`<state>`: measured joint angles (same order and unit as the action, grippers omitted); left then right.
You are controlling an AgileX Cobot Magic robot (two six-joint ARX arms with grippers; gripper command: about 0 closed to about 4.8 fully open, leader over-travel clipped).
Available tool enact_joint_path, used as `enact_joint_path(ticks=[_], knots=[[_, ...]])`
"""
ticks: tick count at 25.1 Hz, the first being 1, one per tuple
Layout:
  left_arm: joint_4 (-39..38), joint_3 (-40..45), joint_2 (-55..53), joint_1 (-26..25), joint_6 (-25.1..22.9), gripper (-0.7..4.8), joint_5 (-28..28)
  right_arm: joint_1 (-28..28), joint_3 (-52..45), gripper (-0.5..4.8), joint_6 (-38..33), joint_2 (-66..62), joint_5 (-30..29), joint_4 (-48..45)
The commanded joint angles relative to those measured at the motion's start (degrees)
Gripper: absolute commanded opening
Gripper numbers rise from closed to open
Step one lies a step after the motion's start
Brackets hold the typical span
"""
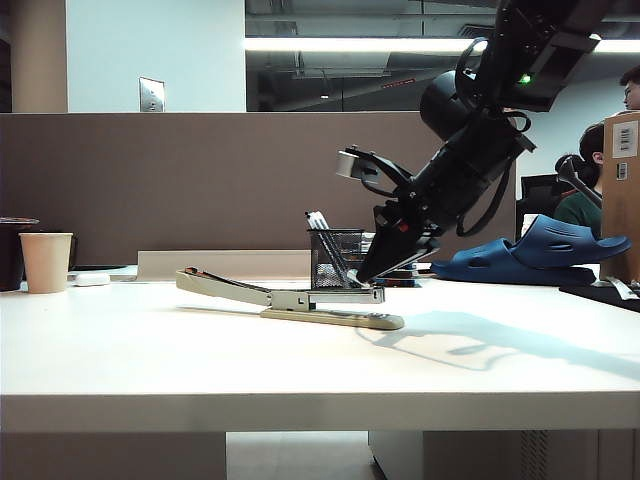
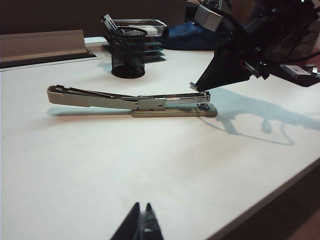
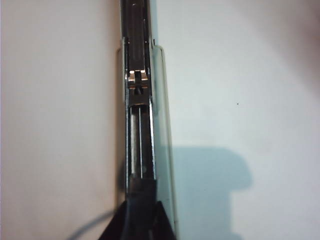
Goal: Pick up a set of staples and put them into the open stapler.
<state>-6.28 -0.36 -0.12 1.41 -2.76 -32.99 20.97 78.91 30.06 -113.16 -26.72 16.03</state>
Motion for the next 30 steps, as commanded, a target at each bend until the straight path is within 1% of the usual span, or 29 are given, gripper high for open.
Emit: enact_joint_path(ticks=[1,2,3,5,12,15,16,17,18,22,23,24,25,26,27,28,29,30], knots=[[0.6,-0.1,0.0,-0.1,0.2,-0.06,-0.3,0.2,0.2,-0.05,0.3,0.3,-0.8,1.6],[0.6,-0.1,0.0,-0.1,0.2,-0.06,-0.3,0.2,0.2,0.01,0.7,0.3,-0.8,2.0],[0.6,-0.1,0.0,-0.1,0.2,-0.06,-0.3,0.2,0.2,0.42,2.1,0.3,-0.8,2.0],[0.6,-0.1,0.0,-0.1,0.2,-0.06,-0.3,0.2,0.2,0.84,2.4,0.3,-0.5,1.7],[0.6,-0.1,0.0,-0.1,0.2,-0.06,-0.3,0.2,0.2,0.86,2.6,0.3,-0.6,1.7],[0.6,-0.1,0.0,-0.1,0.2,-0.06,-0.3,0.2,0.4,0.84,2.6,0.7,-2.1,1.8],[0.6,-0.1,0.0,-0.1,0.2,-0.06,-0.3,0.2,0.7,0.58,2.6,0.7,-2.1,2.0],[0.6,-0.1,0.0,-0.1,0.2,-0.06,-0.3,0.2,1.0,0.09,2.6,0.7,-1.8,2.1],[0.6,-0.1,0.0,-0.1,0.2,-0.06,-0.3,0.2,1.0,-0.05,2.6,0.7,-1.5,1.8],[0.5,-0.1,0.0,-0.1,0.2,-0.06,-0.3,0.2,1.0,0.02,2.6,0.7,-1.5,2.2],[0.6,-0.1,0.0,-0.1,0.2,-0.06,-0.3,0.3,1.0,0.33,2.6,0.7,-1.7,2.3],[0.5,-0.1,0.0,-0.1,0.2,-0.06,-0.3,0.4,1.0,0.95,2.6,0.7,-1.7,2.4],[0.5,-0.1,0.0,-0.1,0.2,-0.06,-0.3,0.4,1.0,1.17,2.6,0.7,-1.5,2.3],[0.6,-0.1,0.0,-0.1,0.2,-0.06,-0.3,0.5,0.9,1.12,2.6,0.6,-1.5,2.2],[0.5,-0.1,0.0,-0.1,0.2,-0.06,-0.3,0.5,0.9,0.85,3.1,0.6,-1.4,2.2],[0.6,-0.1,0.0,-0.1,0.2,-0.06,-0.3,0.5,0.9,0.71,3.2,0.5,-1.2,2.2],[0.6,-0.1,0.0,-0.1,0.2,-0.06,-0.3,0.5,0.9,0.72,3.4,0.5,-0.9,2.2],[0.6,-0.1,0.0,-0.1,0.2,-0.06,-0.3,0.5,0.9,0.72,4.6,0.5,2.1,2.2]])
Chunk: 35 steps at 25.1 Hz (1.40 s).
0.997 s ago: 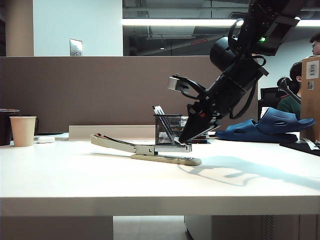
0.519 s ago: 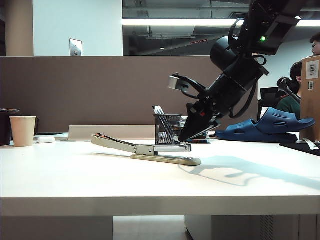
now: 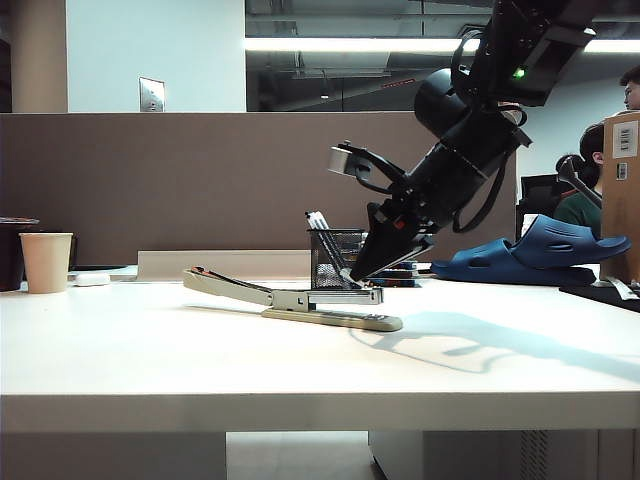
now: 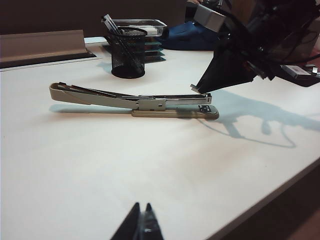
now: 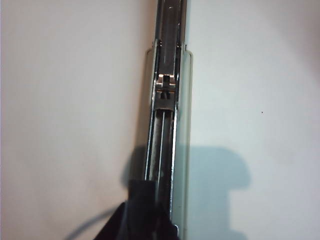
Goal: Pick up a set of staples and put them into the open stapler.
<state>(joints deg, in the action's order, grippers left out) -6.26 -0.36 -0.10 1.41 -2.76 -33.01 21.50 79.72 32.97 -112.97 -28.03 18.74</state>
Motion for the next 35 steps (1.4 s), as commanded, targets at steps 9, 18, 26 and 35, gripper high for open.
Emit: enact_joint_path(ticks=[9,18,26,35], knots=[[0.5,-0.1,0.0,-0.1,0.2,-0.06,-0.3,1.0,0.1,0.72,3.0,0.3,2.5,0.6],[0.5,-0.1,0.0,-0.1,0.2,-0.06,-0.3,1.1,0.2,0.76,2.9,0.5,2.6,1.0],[0.0,-0.1,0.0,-0.1,0.2,-0.06,-0.5,1.0,3.1,0.74,1.8,0.8,4.7,0.5],[-0.6,-0.1,0.0,-0.1,0.2,-0.06,2.5,0.0,8.0,-0.08,-0.8,7.7,13.8,0.6]])
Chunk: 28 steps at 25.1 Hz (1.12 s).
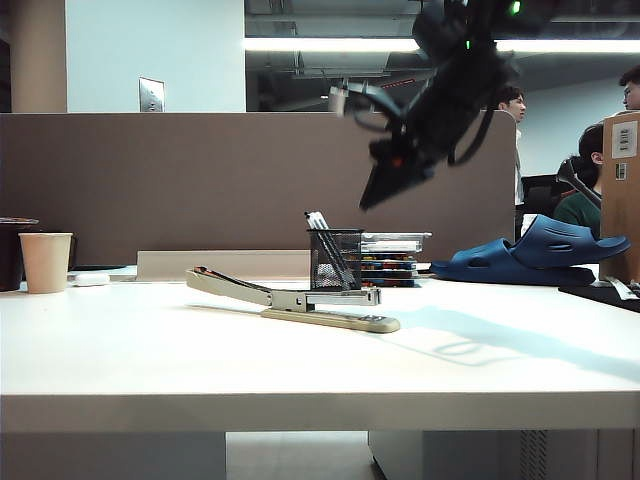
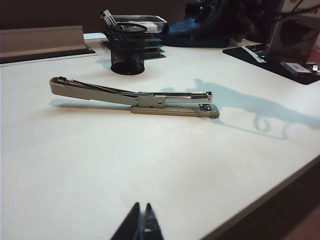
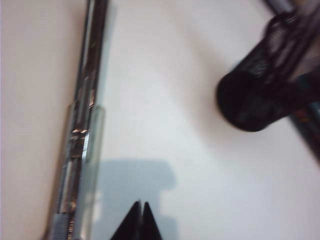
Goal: Pick up a set of staples and put them into the open stapler.
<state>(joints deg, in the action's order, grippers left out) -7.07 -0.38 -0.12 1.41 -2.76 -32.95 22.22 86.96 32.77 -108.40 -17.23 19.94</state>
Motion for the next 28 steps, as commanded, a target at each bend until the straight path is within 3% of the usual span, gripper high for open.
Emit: enact_joint_path(ticks=[1,7,13,16,18,21,28], knots=[[0.3,-0.1,0.0,-0.1,0.2,-0.06,3.6,-1.1,0.8,-0.08,-1.4,4.2,3.7,-0.8],[0.3,-0.1,0.0,-0.1,0.2,-0.06,13.2,-9.2,0.8,-0.08,-9.4,16.0,3.7,-0.8],[0.3,-0.1,0.0,-0.1,0.2,-0.06,18.5,-22.3,0.7,-0.08,-21.0,28.6,3.6,0.7],[0.3,-0.1,0.0,-0.1,0.2,-0.06,23.5,-30.6,0.7,-0.08,-25.7,34.3,-0.3,3.9],[0.3,-0.1,0.0,-0.1,0.2,-0.06,26.9,-33.0,-0.2,-0.09,-28.2,37.8,-0.7,5.4],[0.5,-0.1,0.0,-0.1,0.2,-0.06,27.9,-33.4,-4.9,-0.09,-28.5,43.0,-0.7,5.3],[0.5,-0.1,0.0,-0.1,0.2,-0.06,27.8,-27.1,-22.9,-0.09,-32.2,57.4,-0.7,3.8]])
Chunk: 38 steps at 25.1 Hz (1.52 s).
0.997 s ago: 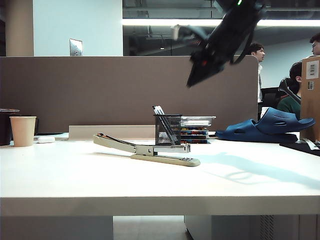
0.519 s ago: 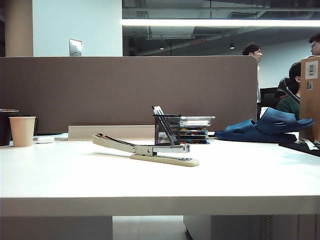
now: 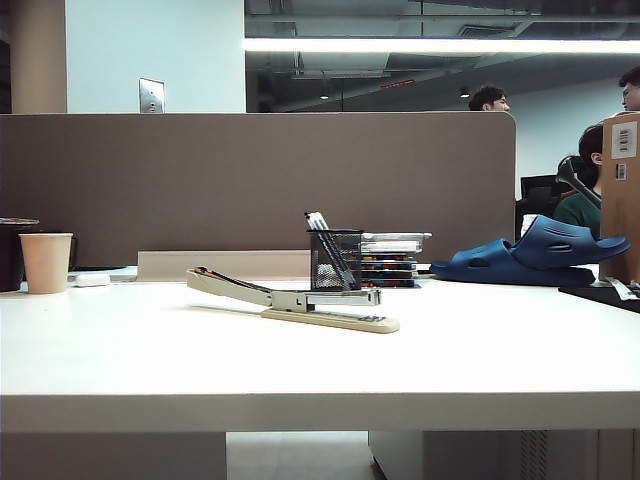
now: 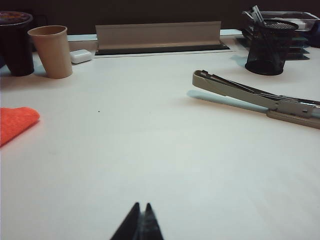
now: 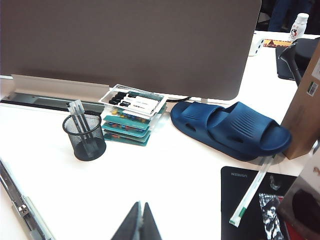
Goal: Pick up a set of staples and put them into the open stapler.
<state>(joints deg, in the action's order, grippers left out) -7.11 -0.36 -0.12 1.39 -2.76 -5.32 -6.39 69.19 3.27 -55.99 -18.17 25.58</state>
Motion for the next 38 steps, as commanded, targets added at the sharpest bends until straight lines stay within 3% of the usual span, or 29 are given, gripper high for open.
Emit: enact_joint_path(ticks=[1,8,14,24,32,38], knots=[[0.6,-0.1,0.0,-0.1,0.2,-0.06,0.2,2.6,-7.1,-0.09,-3.1,6.8,0.3,-2.3],[0.6,-0.1,0.0,-0.1,0.2,-0.06,0.1,10.5,-21.5,-0.08,-3.5,23.3,4.6,-3.1],[0.5,-0.2,0.0,-0.1,0.2,-0.06,0.0,10.7,-29.7,-0.08,-3.4,33.3,6.3,-5.2],[0.7,-0.1,0.0,-0.1,-0.2,-0.06,0.3,10.7,-48.8,-0.08,-3.2,44.8,5.2,-23.1],[5.9,-0.1,0.0,-0.1,-0.2,-0.06,0.1,10.7,-62.3,-0.08,-3.3,45.3,5.2,-39.2],[6.8,-0.1,0.0,-0.1,-0.2,-0.06,0.2,10.7,-68.0,-0.08,-3.2,45.2,6.5,-44.0]])
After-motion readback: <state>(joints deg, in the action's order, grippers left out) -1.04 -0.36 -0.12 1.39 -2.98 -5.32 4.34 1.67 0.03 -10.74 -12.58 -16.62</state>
